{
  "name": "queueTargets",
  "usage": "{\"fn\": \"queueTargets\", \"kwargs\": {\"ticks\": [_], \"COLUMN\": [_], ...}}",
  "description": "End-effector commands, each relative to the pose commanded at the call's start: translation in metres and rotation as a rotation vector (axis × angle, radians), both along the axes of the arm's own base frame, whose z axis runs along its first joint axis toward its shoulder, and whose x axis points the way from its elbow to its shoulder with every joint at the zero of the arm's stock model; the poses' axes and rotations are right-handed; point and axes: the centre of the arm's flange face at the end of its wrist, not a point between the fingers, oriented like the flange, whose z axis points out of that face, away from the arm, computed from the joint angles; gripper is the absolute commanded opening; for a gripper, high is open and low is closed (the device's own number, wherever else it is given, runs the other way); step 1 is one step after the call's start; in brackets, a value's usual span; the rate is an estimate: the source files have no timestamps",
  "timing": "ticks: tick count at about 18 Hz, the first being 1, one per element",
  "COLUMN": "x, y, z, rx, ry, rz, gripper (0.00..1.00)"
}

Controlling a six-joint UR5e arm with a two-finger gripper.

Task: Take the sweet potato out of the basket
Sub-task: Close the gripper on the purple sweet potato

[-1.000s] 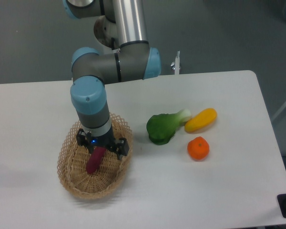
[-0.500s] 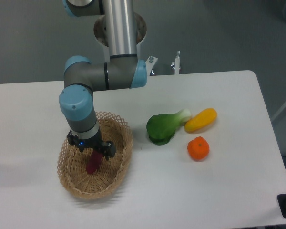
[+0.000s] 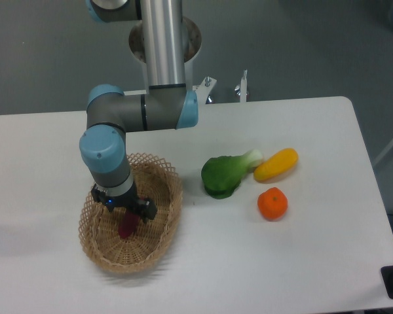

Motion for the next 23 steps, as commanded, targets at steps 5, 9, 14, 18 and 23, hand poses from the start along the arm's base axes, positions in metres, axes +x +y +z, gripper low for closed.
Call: {"fn": "queueTargets", "kwargs": {"ticks": [5,9,14,18,23], "x": [0.0,-0.001,-0.002,-0.007,-0.031], "y": [0.001,0.001,0.003,0.008,0.013], "z": [0.001,0.007,0.018,0.044,0.099], "rx": [-0.001,0.006,0.024,0.065,0.138], "ry": [0.007,0.013,0.026,0.05,0.119], "rz": [-0.019,-0.042,-0.065,-0.068,-0.089], "gripper": [0.53,0.35,0.3,0.31,0.31]}}
